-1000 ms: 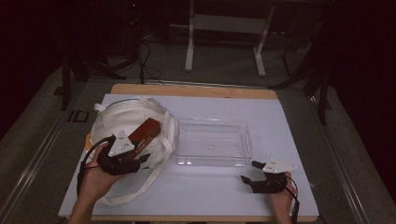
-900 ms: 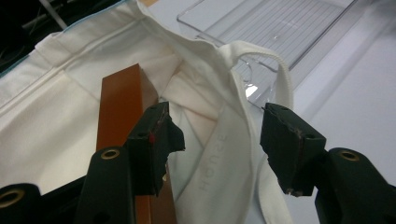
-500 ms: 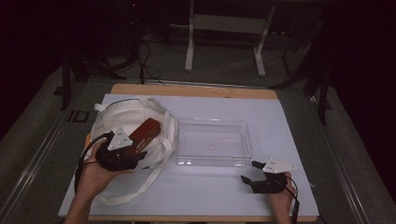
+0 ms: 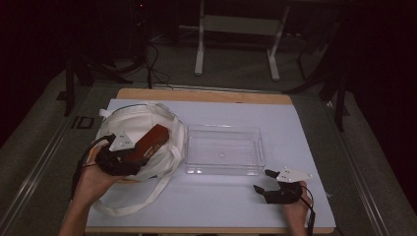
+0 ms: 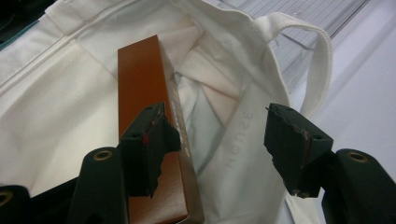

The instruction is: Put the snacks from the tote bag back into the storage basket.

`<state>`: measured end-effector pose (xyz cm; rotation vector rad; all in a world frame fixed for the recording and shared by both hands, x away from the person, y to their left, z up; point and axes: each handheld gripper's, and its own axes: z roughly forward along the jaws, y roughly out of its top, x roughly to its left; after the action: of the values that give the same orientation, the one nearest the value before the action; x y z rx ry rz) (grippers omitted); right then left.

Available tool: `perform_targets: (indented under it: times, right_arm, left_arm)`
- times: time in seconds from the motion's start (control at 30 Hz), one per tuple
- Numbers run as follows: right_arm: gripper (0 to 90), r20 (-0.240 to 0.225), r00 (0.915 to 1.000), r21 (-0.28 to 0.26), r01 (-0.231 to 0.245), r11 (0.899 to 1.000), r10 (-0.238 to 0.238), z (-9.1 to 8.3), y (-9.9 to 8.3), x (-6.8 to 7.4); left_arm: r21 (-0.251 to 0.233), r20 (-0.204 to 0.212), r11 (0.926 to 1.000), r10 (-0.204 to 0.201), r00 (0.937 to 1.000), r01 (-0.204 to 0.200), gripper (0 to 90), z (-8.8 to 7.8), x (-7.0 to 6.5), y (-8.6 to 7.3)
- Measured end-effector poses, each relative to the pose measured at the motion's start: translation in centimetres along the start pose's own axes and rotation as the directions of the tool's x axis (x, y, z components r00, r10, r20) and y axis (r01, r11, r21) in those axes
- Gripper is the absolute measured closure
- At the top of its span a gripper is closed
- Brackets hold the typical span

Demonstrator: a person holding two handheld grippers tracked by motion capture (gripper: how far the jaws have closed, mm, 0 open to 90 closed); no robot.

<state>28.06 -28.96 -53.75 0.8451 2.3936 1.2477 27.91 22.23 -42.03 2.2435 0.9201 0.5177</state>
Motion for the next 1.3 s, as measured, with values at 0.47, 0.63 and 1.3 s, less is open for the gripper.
perform_targets:
  times: [0.47, 0.63, 1.3]
  right_arm:
    - [23.9, -0.001, 1.0000, -0.001, -0.001, 1.000, 0.001, 0.0, 0.0, 0.0]
    - [23.9, -0.001, 1.0000, -0.002, -0.001, 1.000, 0.001, 0.0, 0.0, 0.0]
    - [23.8, 0.002, 1.0000, 0.003, 0.005, 1.000, -0.005, 0.0, 0.0, 0.0]
  left_arm:
    - [0.072, -0.009, 0.9967, -0.037, 0.9993, 0.037, 38.1, 0.8, 1.4, 0.3]
    - [0.100, -0.012, 0.9937, -0.049, 0.9987, 0.050, 38.0, 1.2, 1.9, 0.1]
    - [0.217, -0.032, 0.9709, -0.096, 0.9948, 0.101, 36.9, 2.3, 3.5, -0.1]
